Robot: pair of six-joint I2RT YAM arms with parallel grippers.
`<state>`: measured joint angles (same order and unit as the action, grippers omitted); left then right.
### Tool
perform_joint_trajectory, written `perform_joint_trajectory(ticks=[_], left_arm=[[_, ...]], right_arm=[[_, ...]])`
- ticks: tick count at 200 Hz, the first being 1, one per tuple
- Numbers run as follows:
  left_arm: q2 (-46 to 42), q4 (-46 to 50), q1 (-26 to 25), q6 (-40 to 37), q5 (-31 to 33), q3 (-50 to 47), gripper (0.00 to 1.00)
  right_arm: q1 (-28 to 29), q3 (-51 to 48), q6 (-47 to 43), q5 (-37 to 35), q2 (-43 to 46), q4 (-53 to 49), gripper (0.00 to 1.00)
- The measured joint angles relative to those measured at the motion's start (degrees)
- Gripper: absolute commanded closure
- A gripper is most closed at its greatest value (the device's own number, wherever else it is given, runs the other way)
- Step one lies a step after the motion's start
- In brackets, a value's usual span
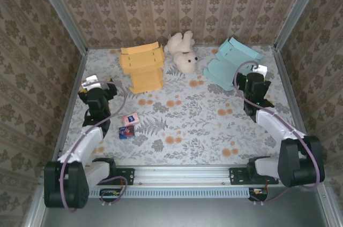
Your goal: Fold the paper box
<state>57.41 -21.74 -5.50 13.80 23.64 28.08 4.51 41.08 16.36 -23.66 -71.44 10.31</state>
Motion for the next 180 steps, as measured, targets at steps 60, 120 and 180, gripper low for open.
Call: perform_joint_trajectory(ticks=[60, 120, 180], left_arm=[[-12.41, 26.45, -1.7, 25.46, -4.09, 4.94, 0.0], [-13.53, 28.76, -16.46, 26.29, -5.86, 3.82, 0.0], [-1.27, 24.48, -23.82, 23.85, -6.69, 3.3, 0.0]], right_arm=[[6.23, 15.74, 10.64, 4.39, -7.08, -17.75, 0.0], [12.96, 28.2, 12.55, 6.99, -24.9, -22.4, 0.0], [14.08, 33.7, 12.35, 7.43, -33.88, -22.08, 0.0]])
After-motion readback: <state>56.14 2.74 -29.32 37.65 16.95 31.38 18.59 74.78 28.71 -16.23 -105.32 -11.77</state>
